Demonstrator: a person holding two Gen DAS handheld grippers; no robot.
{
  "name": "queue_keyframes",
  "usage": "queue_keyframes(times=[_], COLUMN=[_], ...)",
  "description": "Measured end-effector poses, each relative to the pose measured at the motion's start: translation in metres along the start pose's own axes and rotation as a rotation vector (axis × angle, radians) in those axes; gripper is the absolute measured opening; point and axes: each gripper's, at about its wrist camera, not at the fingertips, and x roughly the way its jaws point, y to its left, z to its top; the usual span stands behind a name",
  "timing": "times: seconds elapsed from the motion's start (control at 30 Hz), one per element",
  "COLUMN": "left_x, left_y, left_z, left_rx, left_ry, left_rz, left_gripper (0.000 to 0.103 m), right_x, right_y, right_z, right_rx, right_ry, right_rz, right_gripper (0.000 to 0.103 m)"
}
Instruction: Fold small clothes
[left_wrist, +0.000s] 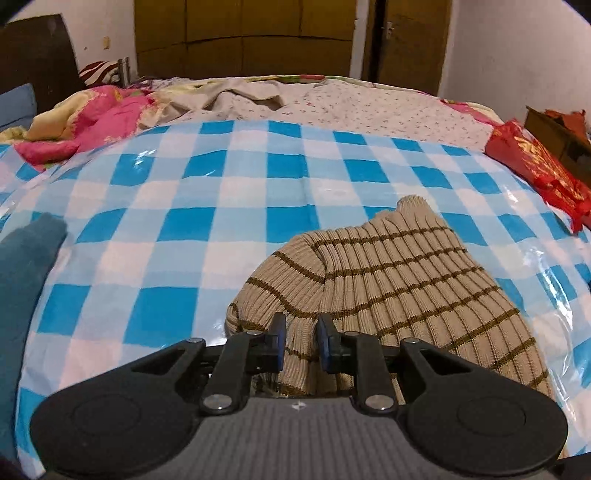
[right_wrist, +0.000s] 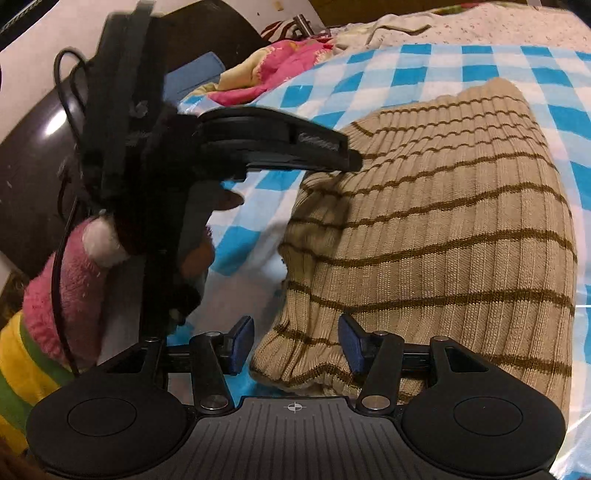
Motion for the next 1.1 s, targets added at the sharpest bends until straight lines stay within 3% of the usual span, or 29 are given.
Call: queue_keyframes(times=[0.2,0.4,0.5,0.7,1.1], left_x=[-0.030,-0.036,-0.040,-0.067,-0.092], left_y=[0.003,0.001,0.005,0.007,0.000], left_z=[-0.013,-0.039,-0.045,-0.058,-0.054], left_rx=[-0.006,0.026,0.008,-0.054,-0.077], left_ry=[-0.024,0.044,0.066,0.027,-0.060], left_rz=[0.013,0.052,0.073,0.016,-0.106], left_gripper=[0.033,0.033,0.033,0.033,0.033], right_x=[-0.031,-0.026,-0.038,-0.068,-0.036], right_y=[0.002,0.005,0.013,0.014,0.037], right_z=[-0.004,-0.020,-0.019,-0.021,-0.033], right_rx=[0.017,0.019,0.018,0.010,-0.043], right_ry=[-0.047,-0.028,-0.052,-0.118,-0.065], right_rz=[0.007,-0.053,-0.044,-0.073,-0.040], right_gripper=[0.051,0.050,0.050,0.051,0.051])
